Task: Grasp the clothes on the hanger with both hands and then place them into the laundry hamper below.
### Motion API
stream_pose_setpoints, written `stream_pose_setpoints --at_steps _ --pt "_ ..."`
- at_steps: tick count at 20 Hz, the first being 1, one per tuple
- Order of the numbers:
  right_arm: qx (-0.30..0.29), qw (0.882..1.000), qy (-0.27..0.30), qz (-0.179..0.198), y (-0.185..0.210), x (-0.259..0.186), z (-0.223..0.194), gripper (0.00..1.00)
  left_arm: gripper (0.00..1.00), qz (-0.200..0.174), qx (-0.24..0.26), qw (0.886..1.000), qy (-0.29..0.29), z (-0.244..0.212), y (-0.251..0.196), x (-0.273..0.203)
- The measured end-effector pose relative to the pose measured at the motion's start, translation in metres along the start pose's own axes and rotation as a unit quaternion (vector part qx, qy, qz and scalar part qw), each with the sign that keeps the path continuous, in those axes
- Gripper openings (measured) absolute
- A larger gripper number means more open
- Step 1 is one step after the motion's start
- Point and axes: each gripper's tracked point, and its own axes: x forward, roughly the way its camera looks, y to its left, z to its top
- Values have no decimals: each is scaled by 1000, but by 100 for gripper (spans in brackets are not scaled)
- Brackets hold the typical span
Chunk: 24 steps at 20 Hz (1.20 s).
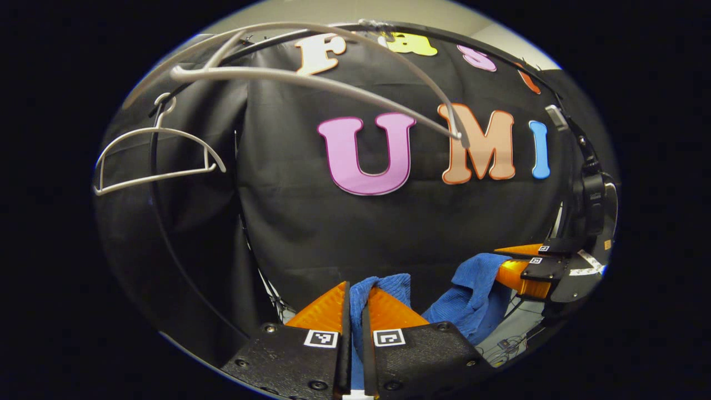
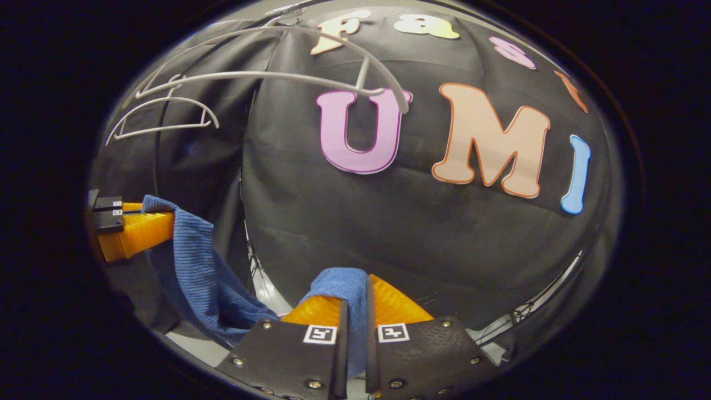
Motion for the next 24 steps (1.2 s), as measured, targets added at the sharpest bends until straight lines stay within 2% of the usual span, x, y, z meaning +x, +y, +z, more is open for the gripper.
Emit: stream_pose_setpoints --at_steps 5,6,7,11,16,17,18,19,22,24 --pt "-5 999 36 7 7 2 -30 13 10 -12 0 999 42 -35 -11 7" --pt "-8 999 44 7 6 2 -36 13 22 -14 -1 999 49 -41 -14 9" --pt "-11 998 54 6 5 2 -43 13 25 -16 -1 998 56 -46 -15 12" --pt "-17 997 80 14 8 1 -67 19 27 -10 -4 997 79 -65 -14 7" --pt "-16 994 103 26 12 2 -85 21 31 -4 5 998 61 -54 -6 5" --pt "-19 993 110 30 14 2 -90 21 35 -3 5 998 59 -51 -6 6" --pt "-20 993 115 36 19 2 -95 21 30 -3 4 998 59 -51 -6 6" --pt "-21 992 116 39 23 -1 -96 25 35 -3 3 998 58 -49 -6 7" --pt "-18 995 96 38 23 -3 -85 23 35 -1 3 999 54 -47 -4 5" --pt "-22 995 85 35 22 -5 -75 25 35 -1 2 999 52 -45 -4 6"
